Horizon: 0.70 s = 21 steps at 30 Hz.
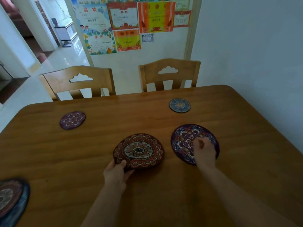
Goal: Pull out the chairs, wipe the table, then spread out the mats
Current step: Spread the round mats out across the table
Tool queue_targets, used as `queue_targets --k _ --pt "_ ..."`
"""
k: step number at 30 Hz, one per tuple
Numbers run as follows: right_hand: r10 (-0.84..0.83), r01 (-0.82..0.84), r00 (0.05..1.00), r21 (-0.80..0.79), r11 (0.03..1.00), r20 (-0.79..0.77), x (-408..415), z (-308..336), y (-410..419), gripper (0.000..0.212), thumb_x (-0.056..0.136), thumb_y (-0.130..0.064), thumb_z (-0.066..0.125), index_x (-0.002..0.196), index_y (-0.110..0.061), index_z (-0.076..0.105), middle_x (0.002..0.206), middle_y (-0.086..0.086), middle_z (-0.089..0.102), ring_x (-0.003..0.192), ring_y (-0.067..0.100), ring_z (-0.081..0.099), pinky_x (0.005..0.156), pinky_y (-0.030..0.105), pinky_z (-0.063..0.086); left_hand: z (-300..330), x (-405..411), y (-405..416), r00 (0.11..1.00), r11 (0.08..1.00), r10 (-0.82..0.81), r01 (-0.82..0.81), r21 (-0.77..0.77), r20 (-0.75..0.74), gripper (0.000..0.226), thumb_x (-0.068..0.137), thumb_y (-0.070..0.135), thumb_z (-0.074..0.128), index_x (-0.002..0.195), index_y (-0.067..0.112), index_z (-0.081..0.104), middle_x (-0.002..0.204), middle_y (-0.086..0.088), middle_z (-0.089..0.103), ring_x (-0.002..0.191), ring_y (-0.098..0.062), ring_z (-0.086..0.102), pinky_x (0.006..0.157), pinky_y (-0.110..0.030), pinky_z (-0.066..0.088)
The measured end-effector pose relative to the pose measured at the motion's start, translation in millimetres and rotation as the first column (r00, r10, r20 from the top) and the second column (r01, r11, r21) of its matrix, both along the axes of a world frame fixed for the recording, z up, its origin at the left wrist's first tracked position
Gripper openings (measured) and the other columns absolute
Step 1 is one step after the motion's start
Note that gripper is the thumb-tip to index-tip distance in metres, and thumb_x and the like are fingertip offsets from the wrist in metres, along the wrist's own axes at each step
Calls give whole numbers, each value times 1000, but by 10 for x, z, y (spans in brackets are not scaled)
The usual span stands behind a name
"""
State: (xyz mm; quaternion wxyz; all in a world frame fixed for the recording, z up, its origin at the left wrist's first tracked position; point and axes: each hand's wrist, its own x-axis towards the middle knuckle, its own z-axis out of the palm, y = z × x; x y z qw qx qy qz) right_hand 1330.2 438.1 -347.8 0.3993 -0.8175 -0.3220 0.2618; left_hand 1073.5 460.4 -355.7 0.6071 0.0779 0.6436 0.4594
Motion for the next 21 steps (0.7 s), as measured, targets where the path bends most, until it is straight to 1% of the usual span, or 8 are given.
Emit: queue_targets --k 3,6,10,12,14,16,19,21 --pt "208 -307 895 -208 929 -394 -581 51 166 29 102 -30 48 109 -3 55 88 18 69 56 21 64 48 29 52 22 -106 27 1000 1000 -20 20 -7 14 51 94 -3 55 143 8 46 130 -16 56 97 -28 57 67 -38 55" --pt "111 -323 833 -314 893 -542 -1010 -59 295 36 99 -21 55 128 -2 46 95 24 68 52 22 65 39 25 49 7 -217 110 997 998 -60 60 9 -56 46 96 -2 54 140 7 48 126 -14 57 100 -29 58 65 -38 57" --pt "35 -150 903 -236 960 -429 -1240 -213 462 31 93 -5 60 123 -2 52 106 17 63 67 23 63 36 19 42 -41 -375 292 929 972 -230 233 -27 -291 49 97 -1 52 144 9 43 138 -15 50 112 -39 57 67 -42 58" --pt "42 -115 925 -173 978 -377 -1267 -236 542 36 92 -4 62 127 -7 51 98 9 61 73 23 64 43 23 46 -77 -413 354 885 959 -275 281 -39 -376 52 96 -1 53 145 10 42 142 -15 47 99 -35 62 67 -41 60" --pt "65 -132 930 -166 977 -361 -1345 -197 601 39 94 -4 58 132 -9 47 90 5 58 68 21 63 47 27 49 -112 -470 402 874 968 -229 252 -2 -429 48 96 0 53 142 11 46 138 -14 51 82 -24 61 67 -37 60" --pt "37 -132 907 -199 971 -420 -1414 -217 649 46 97 -3 52 140 -10 37 90 10 60 55 20 64 41 26 46 -137 -556 460 858 974 -171 220 47 -485 43 97 1 52 138 12 51 130 -12 58 85 -22 61 68 -35 60" --pt "15 -122 893 -210 970 -450 -1472 -332 682 44 96 -1 52 137 -10 38 88 14 63 46 17 61 38 25 43 -163 -715 528 838 959 -223 280 42 -498 41 96 0 53 136 10 53 127 -14 60 93 -25 61 69 -36 60" --pt "19 -103 922 -199 974 -387 -1480 -400 681 34 93 -3 55 125 -8 46 93 11 64 57 18 62 44 27 43 -167 -772 529 835 942 -307 335 -21 -456 39 96 0 55 135 6 53 127 -15 59 93 -27 61 62 -34 60"
